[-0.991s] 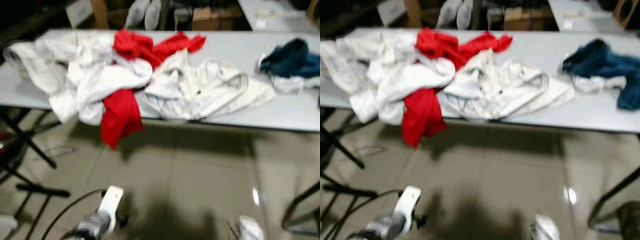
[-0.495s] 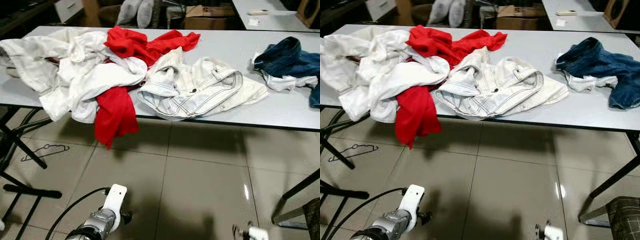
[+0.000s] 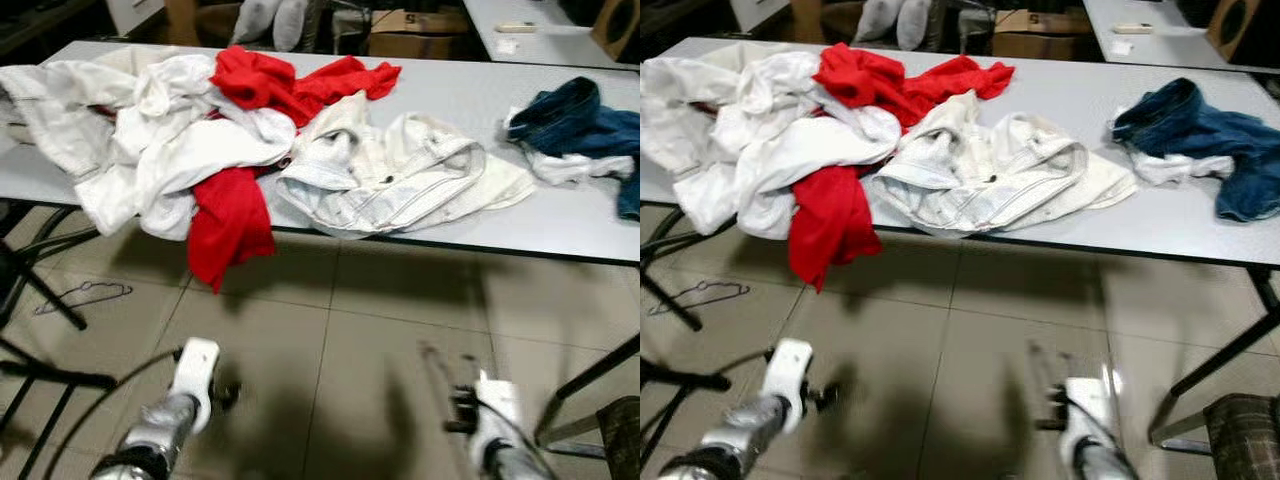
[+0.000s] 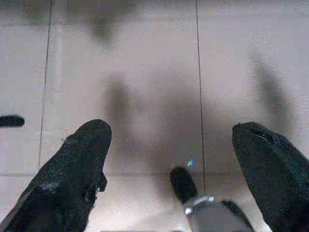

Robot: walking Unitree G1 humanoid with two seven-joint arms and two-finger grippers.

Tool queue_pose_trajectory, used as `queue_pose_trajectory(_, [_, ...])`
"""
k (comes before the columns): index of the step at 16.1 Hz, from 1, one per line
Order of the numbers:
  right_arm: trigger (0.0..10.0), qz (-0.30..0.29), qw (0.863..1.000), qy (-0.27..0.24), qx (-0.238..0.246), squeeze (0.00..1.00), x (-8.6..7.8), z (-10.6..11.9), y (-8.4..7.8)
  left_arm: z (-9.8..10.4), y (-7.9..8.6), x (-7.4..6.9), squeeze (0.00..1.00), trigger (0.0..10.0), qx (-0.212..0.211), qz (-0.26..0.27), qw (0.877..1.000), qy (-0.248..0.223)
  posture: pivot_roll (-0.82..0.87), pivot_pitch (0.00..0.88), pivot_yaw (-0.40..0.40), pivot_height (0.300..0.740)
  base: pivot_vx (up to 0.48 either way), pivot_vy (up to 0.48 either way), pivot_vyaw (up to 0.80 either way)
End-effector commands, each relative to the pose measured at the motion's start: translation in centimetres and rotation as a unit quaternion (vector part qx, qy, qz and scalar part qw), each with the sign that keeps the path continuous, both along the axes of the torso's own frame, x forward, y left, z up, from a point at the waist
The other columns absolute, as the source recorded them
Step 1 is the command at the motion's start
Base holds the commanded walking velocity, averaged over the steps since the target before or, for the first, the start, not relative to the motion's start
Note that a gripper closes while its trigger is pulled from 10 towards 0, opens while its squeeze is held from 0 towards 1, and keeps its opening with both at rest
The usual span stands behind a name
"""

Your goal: Hang hanger

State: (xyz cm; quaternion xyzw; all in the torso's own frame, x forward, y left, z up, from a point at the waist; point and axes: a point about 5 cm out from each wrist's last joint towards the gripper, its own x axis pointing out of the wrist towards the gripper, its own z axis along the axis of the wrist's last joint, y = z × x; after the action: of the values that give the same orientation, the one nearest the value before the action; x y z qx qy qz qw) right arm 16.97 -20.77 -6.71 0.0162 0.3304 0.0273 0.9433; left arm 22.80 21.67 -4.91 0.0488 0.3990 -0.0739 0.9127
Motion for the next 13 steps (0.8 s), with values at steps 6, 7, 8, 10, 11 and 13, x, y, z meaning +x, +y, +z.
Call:
queue_pose_trajectory(6, [10.0, -0.011, 0.994, -0.090, 0.061, 0.00, -0.4, 2.8, 1.5, 3.1, 2.6, 0.4, 1.00, 10.0, -0.045, 0.007, 0.994, -0.103, 0.01, 0.000, 0.086, 0.740, 0.000, 0.000, 0.00])
queue_pose_trajectory(7, [10.0, -0.009, 0.992, -0.103, 0.068, 0.00, -0.4, 3.5, 1.5, 3.7, 2.5, 0.5, 0.24, 10.0, -0.038, 0.002, 0.991, -0.127, 0.01, 0.000, 0.095, 0.740, 0.000, 0.000, 0.00])
queue_pose_trajectory(8, [10.0, -0.013, 0.990, -0.128, 0.060, 0.00, -0.4, 4.5, 1.4, 4.5, 2.5, 0.4, 0.00, 10.0, -0.033, 0.001, 0.989, -0.145, 0.01, 0.000, 0.102, 0.740, 0.000, 0.000, 0.00])
queue_pose_trajectory(10, [10.0, -0.003, 0.987, -0.153, 0.045, 0.00, -0.5, 6.6, 1.1, 5.9, 2.6, -0.1, 0.00, 10.0, -0.057, 0.001, 0.985, -0.164, 0.00, 0.000, 0.107, 0.740, 0.000, 0.000, 0.00])
queue_pose_trajectory(11, [10.0, 0.023, 0.984, -0.161, 0.069, 0.00, -0.7, 8.1, 1.5, 6.9, 2.2, -0.6, 0.00, 10.0, -0.075, -0.013, 0.982, -0.171, 0.00, 0.000, 0.105, 0.740, 0.000, 0.000, 0.00])
queue_pose_trajectory(13, [10.0, 0.084, 0.978, -0.169, 0.086, 0.00, -1.6, 10.7, 1.9, 8.4, 1.8, -1.3, 0.00, 10.0, -0.069, -0.032, 0.978, -0.194, -0.01, 0.000, 0.083, 0.740, 0.000, 0.000, 0.00])
